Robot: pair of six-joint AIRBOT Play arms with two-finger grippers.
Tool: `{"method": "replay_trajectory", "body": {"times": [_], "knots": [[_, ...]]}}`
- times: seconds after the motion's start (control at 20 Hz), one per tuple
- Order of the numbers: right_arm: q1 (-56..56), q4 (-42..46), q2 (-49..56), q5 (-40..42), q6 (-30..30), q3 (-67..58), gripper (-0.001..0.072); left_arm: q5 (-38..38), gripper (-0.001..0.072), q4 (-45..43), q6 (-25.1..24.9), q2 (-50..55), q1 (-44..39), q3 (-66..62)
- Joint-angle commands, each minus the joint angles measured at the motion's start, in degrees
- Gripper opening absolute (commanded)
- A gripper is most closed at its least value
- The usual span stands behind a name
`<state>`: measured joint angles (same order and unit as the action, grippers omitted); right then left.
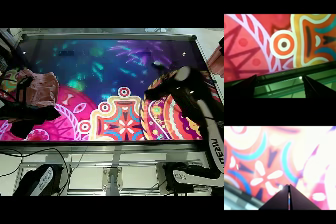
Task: Fold the clothes and pants, and hang the long-sleeved shirts on hangers.
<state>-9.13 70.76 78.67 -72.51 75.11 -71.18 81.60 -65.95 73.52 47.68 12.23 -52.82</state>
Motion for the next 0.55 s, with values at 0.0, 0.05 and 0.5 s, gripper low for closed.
{"method": "replay_trajectory", "body": {"times": [0.0,0.05,0.5], "knots": [[-5.79,1.53,1.01,0.5,0.92,5.35,0.0012,-0.02,0.0642,0.0,0.0,0.0,0.0,0.02],[-5.9,1.53,1.03,0.5,0.92,6.38,0.0012,-0.02,0.0642,0.0,0.0,0.0,0.0,0.02],[-5.75,1.36,1.01,0.52,0.92,7.72,0.0013,-0.02,0.0642,0.0,0.0,0.0,0.0,0.02]]}}
